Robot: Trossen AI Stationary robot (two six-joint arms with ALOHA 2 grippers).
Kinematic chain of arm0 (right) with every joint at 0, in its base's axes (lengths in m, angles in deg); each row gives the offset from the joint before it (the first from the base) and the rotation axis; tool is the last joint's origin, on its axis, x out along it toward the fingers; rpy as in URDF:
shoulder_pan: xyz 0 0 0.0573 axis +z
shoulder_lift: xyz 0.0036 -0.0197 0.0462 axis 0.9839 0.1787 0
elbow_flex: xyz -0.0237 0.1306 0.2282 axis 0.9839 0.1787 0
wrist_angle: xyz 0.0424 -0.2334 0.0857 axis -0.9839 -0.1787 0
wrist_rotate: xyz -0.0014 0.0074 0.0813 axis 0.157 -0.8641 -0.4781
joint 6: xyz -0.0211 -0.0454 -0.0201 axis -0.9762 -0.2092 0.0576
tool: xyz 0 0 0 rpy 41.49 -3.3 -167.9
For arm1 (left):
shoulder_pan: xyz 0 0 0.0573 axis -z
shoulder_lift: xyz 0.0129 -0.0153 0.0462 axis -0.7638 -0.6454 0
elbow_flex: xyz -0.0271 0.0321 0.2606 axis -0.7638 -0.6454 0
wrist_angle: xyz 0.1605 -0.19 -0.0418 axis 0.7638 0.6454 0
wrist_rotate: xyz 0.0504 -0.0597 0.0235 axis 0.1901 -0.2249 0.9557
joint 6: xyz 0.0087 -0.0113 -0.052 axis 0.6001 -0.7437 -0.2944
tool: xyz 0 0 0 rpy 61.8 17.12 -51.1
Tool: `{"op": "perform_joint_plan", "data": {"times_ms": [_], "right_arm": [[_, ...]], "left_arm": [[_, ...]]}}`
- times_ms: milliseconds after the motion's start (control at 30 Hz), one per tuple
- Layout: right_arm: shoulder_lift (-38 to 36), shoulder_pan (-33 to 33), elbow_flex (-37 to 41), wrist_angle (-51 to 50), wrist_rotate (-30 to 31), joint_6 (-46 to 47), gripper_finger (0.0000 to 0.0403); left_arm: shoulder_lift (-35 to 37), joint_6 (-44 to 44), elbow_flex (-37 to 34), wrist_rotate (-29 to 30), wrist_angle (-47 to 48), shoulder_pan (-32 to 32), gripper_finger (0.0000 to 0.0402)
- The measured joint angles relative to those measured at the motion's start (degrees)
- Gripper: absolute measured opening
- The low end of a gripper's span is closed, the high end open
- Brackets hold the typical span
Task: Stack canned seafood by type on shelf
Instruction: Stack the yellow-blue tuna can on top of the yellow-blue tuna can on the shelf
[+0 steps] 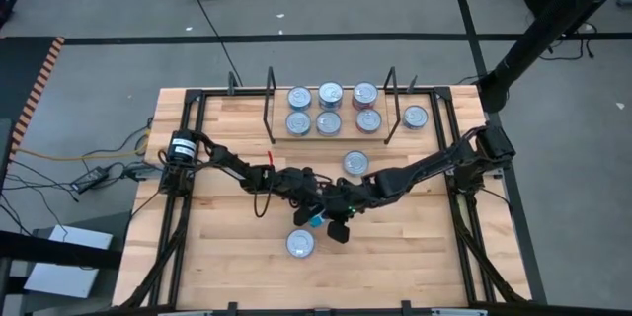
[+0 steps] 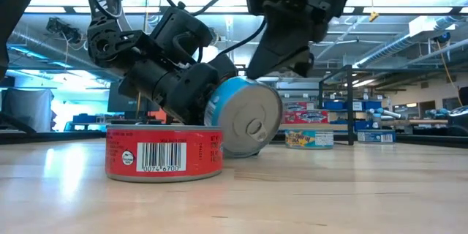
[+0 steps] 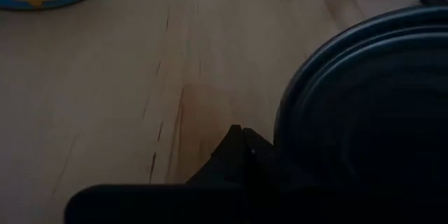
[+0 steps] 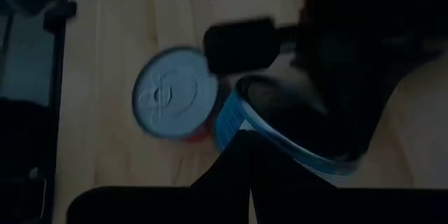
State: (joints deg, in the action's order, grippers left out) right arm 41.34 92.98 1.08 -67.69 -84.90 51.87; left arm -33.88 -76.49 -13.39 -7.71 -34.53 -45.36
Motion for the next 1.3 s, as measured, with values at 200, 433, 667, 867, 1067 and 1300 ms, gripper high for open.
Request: {"op": "perform_joint_plan", "data": {"times_ms": [200,433,667,867,1067,1300], "right_arm": [[0.1,-1.8,0.1,0.7,1.3,-0.2,0.0007],[0.1,-2.9,0.1,1.0,0.0,-2.4,0.0007],[-1.9,-3.1,0.2,0.8,-0.3,-4.6,0.0009],[-6.2,-3.3,0.2,0.0,0.3,-4.7,0.001],[-6.5,-0.3,0.3,-1.4,-2.7,-5.0,0.0009],[-2.5,3.5,1.1,-2.2,-2.8,-3.7,0.0008]], "left_arm": [[0.0,0.4,0.0,-2.3,-0.1,0.1,0.0],[0.0,0.7,-0.1,-2.5,-0.1,0.1,0.0],[0.7,0.9,-1.5,-2.6,-0.4,-0.1,0.0],[1.6,0.9,-2.0,-3.5,0.5,-1.2,0.0],[1.8,1.3,-2.0,-5.5,1.3,-2.4,0.0],[3.7,2.6,-2.7,-7.0,3.4,-2.6,0.0]]}}
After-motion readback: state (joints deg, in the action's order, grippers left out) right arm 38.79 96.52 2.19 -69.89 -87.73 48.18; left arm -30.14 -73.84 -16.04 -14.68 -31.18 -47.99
